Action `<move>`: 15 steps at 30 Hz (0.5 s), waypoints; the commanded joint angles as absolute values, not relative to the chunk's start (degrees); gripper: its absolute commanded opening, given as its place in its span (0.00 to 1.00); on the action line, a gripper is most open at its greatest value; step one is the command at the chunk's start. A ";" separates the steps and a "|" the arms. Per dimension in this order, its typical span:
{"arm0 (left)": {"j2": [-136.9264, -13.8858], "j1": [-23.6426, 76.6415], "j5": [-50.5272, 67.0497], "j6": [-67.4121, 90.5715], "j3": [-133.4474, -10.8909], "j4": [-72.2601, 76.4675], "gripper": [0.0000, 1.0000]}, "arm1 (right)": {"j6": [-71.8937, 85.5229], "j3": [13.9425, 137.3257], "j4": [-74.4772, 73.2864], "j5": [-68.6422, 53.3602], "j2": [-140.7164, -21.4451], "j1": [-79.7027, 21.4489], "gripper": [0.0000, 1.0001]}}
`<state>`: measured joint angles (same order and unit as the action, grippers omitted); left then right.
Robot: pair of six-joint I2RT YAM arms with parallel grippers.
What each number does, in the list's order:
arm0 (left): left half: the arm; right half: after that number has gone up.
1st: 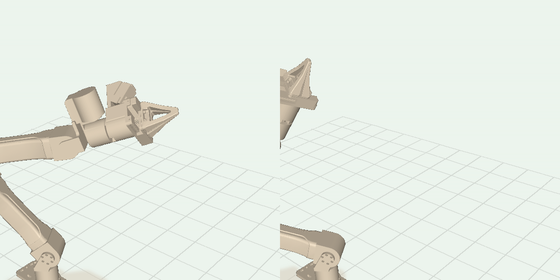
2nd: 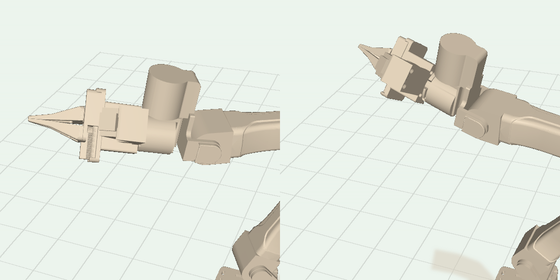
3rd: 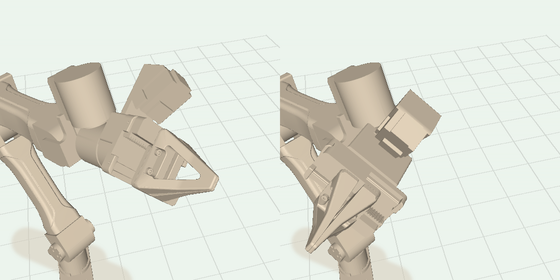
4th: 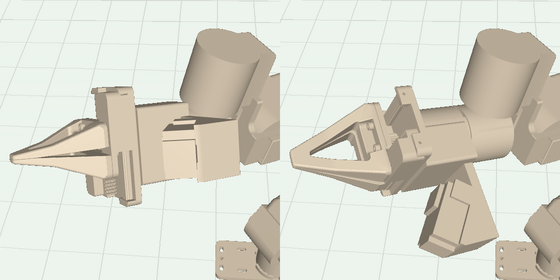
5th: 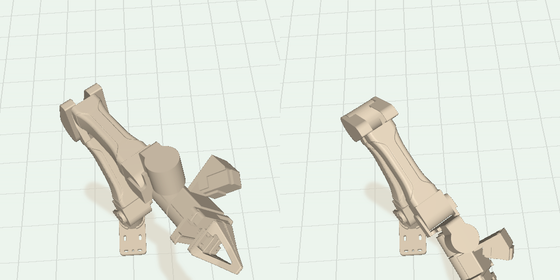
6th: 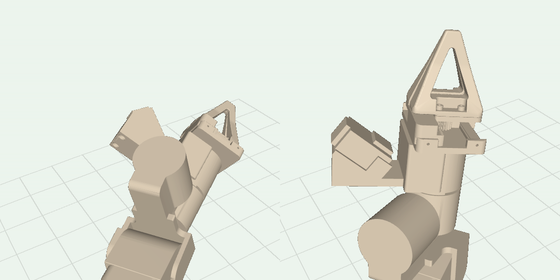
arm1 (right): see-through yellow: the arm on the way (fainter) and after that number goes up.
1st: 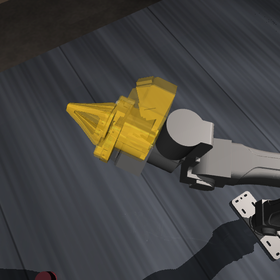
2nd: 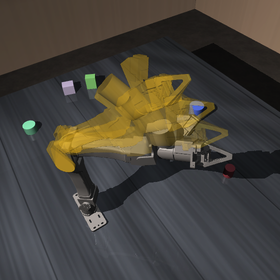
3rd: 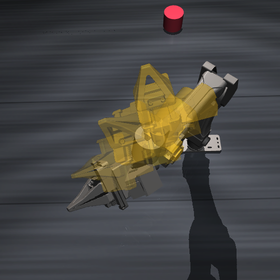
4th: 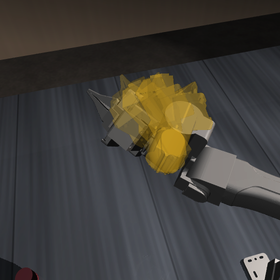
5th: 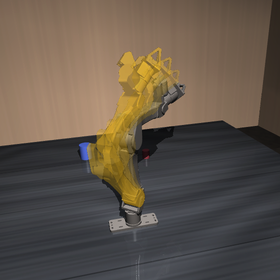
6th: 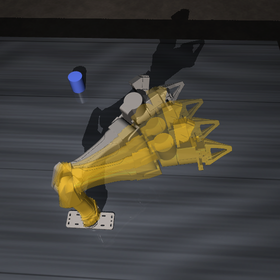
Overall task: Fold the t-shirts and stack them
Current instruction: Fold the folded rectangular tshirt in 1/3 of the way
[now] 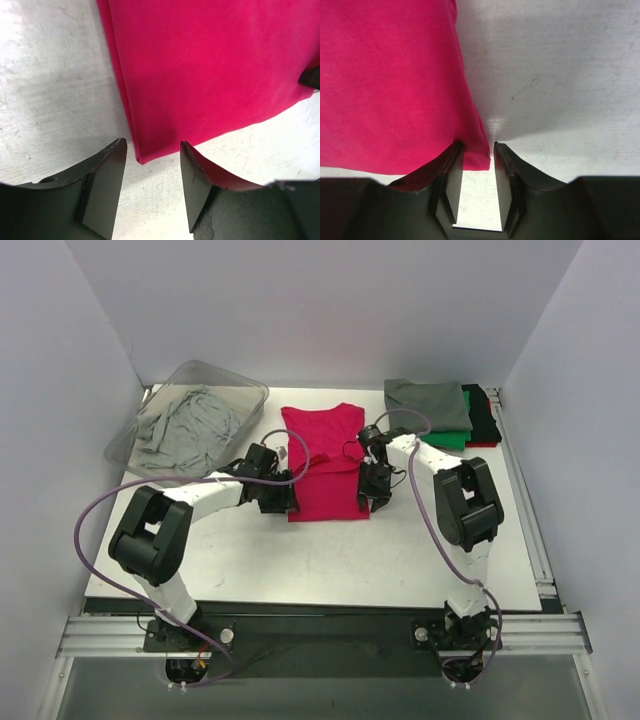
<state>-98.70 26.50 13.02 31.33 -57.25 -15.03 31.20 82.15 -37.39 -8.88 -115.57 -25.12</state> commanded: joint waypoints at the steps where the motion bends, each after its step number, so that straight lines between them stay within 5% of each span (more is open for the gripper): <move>1: -98.08 27.33 10.64 30.06 -56.95 -16.60 0.57 | 31.73 81.91 -37.18 -9.75 -113.55 -24.87 0.31; 11: -99.84 29.44 5.71 28.74 -55.81 -18.99 0.48 | 32.87 77.26 -35.16 -11.77 -113.91 -25.05 0.18; 15: -101.16 29.79 6.85 28.83 -54.58 -17.93 0.29 | 33.13 75.15 -34.98 -12.13 -112.94 -25.49 0.09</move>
<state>-99.31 29.17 7.31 29.69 -56.53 -17.04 32.75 77.76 -32.49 -12.25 -114.37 -25.12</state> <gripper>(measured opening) 0.332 0.107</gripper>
